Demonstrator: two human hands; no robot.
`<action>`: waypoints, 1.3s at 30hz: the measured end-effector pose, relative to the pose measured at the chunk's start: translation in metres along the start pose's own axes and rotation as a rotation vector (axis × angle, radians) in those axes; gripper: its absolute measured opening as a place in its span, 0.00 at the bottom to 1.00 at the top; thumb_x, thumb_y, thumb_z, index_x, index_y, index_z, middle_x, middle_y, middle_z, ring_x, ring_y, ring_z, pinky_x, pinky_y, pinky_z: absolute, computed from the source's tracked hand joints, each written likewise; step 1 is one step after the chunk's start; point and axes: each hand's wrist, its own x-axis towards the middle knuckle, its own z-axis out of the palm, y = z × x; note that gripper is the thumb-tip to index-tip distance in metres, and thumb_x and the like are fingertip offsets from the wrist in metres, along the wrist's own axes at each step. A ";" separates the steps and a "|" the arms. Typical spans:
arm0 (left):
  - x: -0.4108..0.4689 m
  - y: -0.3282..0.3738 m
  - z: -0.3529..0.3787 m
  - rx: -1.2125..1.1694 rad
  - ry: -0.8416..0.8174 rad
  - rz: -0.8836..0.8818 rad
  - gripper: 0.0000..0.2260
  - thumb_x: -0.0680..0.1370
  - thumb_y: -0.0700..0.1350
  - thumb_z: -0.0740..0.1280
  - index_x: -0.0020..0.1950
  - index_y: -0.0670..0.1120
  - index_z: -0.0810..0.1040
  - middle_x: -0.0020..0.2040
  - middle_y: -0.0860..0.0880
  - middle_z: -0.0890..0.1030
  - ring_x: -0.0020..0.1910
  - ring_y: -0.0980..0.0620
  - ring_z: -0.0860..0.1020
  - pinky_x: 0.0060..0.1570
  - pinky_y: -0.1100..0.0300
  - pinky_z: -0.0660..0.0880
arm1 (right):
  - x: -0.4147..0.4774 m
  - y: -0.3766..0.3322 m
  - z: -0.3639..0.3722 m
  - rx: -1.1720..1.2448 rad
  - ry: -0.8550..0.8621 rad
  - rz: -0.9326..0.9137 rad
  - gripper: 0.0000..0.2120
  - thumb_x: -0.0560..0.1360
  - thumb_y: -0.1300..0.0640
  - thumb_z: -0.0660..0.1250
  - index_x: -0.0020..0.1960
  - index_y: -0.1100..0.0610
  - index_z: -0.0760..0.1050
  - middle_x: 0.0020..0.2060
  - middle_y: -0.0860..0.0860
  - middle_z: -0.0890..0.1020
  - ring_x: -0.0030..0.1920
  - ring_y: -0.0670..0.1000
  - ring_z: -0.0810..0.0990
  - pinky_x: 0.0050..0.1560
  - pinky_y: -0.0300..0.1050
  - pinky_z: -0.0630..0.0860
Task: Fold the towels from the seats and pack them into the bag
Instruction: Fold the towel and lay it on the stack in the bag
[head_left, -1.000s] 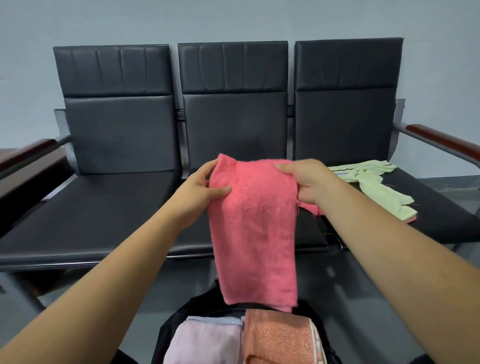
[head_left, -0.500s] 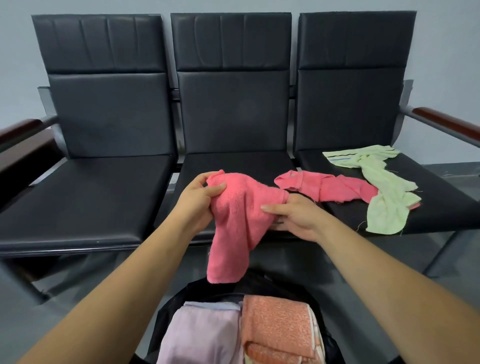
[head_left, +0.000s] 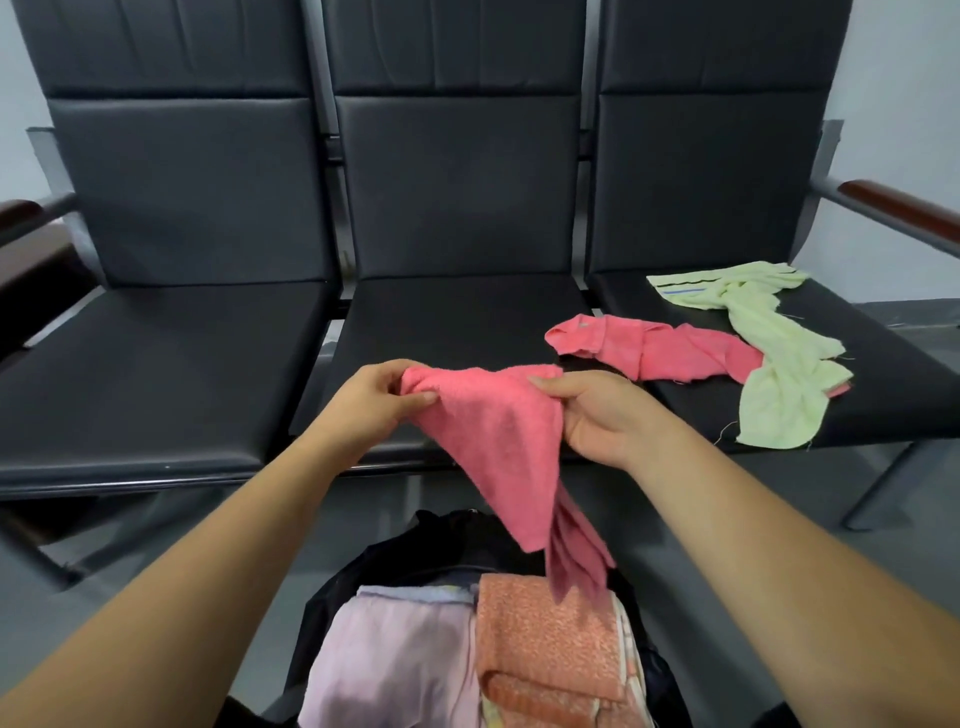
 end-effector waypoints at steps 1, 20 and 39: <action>-0.002 0.002 0.001 -0.043 -0.022 -0.012 0.09 0.79 0.37 0.71 0.56 0.49 0.82 0.53 0.44 0.85 0.54 0.45 0.83 0.61 0.46 0.79 | 0.001 -0.002 -0.001 0.000 -0.008 -0.021 0.12 0.81 0.69 0.61 0.62 0.70 0.78 0.55 0.62 0.85 0.52 0.55 0.86 0.48 0.46 0.84; -0.022 0.019 0.002 0.084 0.049 0.110 0.15 0.76 0.34 0.72 0.58 0.49 0.82 0.53 0.48 0.84 0.49 0.56 0.82 0.52 0.60 0.80 | -0.007 -0.008 -0.012 -0.288 -0.017 -0.018 0.10 0.77 0.65 0.69 0.57 0.66 0.82 0.52 0.62 0.85 0.51 0.58 0.86 0.56 0.56 0.82; -0.027 0.027 0.004 0.000 -0.032 0.020 0.17 0.72 0.38 0.77 0.58 0.52 0.84 0.52 0.52 0.86 0.52 0.54 0.83 0.54 0.58 0.80 | -0.005 -0.010 -0.018 -0.319 0.057 -0.120 0.11 0.80 0.59 0.69 0.60 0.61 0.80 0.50 0.55 0.86 0.52 0.57 0.85 0.54 0.58 0.81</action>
